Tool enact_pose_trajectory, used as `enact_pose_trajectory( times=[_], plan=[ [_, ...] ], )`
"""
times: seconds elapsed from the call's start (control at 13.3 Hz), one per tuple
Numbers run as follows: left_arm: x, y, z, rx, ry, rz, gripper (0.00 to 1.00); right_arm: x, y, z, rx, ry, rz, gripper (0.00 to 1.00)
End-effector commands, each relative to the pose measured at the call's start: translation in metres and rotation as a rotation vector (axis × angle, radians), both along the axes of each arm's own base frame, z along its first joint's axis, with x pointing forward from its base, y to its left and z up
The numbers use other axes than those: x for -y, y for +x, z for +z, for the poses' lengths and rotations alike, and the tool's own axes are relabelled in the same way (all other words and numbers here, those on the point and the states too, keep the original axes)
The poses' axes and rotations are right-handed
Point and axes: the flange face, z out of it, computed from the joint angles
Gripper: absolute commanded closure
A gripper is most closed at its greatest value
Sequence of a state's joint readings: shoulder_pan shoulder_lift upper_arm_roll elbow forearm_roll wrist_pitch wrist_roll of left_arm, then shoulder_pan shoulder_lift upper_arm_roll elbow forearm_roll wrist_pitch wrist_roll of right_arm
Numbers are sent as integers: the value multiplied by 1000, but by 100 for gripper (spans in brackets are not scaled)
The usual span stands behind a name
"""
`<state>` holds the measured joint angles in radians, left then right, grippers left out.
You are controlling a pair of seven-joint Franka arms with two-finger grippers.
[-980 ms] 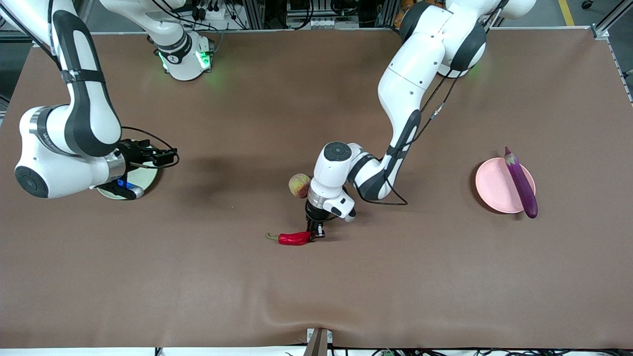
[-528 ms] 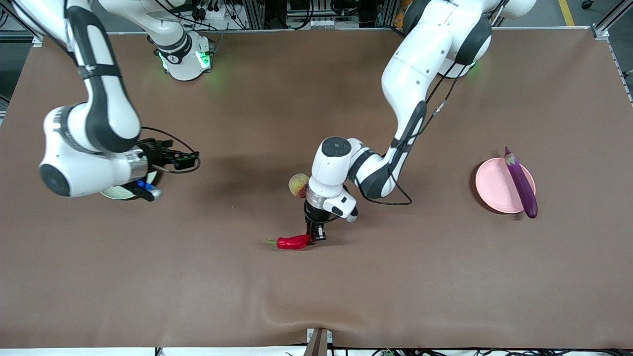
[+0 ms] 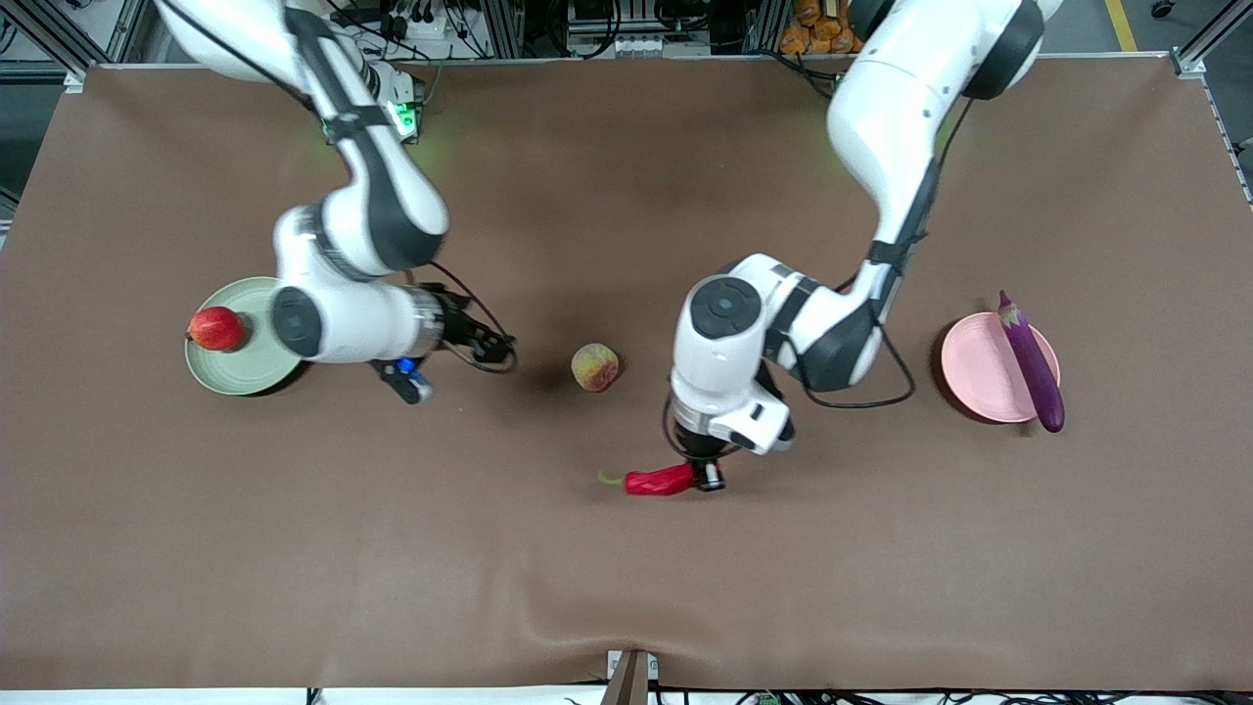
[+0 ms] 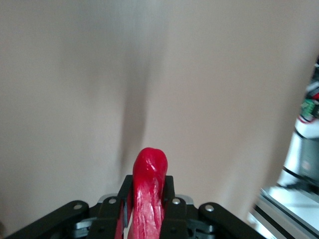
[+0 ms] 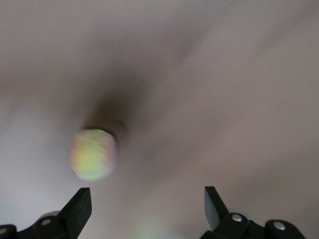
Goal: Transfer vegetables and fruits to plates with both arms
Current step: 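Lift the chili with the left gripper while the right gripper grasps the green apple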
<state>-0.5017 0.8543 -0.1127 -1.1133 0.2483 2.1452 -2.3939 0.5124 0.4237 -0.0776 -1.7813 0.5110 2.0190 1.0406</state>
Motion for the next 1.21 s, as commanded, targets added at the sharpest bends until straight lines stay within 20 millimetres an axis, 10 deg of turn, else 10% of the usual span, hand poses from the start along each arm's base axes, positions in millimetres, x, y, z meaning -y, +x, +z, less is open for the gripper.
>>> enact_pose_trajectory(
  times=[0.0,0.83,0.9,0.98,1.13],
  plan=[
    [-48,2,7,-130,45,-143,100,-39,2,-44,52,-49,-174,0],
    [-272,-77,55,-326,159,-1179,100,-142,-31,-111,123,-100,-260,0],
    [-280,-76,51,-333,168,-1277,100,-142,-31,-111,140,-115,-232,28],
    [-290,-75,49,-337,172,-1364,100,-137,-29,-111,155,-140,-198,99],
    [-305,-79,40,-366,192,-1473,100,-113,-20,-106,82,-182,-174,100]
  ],
)
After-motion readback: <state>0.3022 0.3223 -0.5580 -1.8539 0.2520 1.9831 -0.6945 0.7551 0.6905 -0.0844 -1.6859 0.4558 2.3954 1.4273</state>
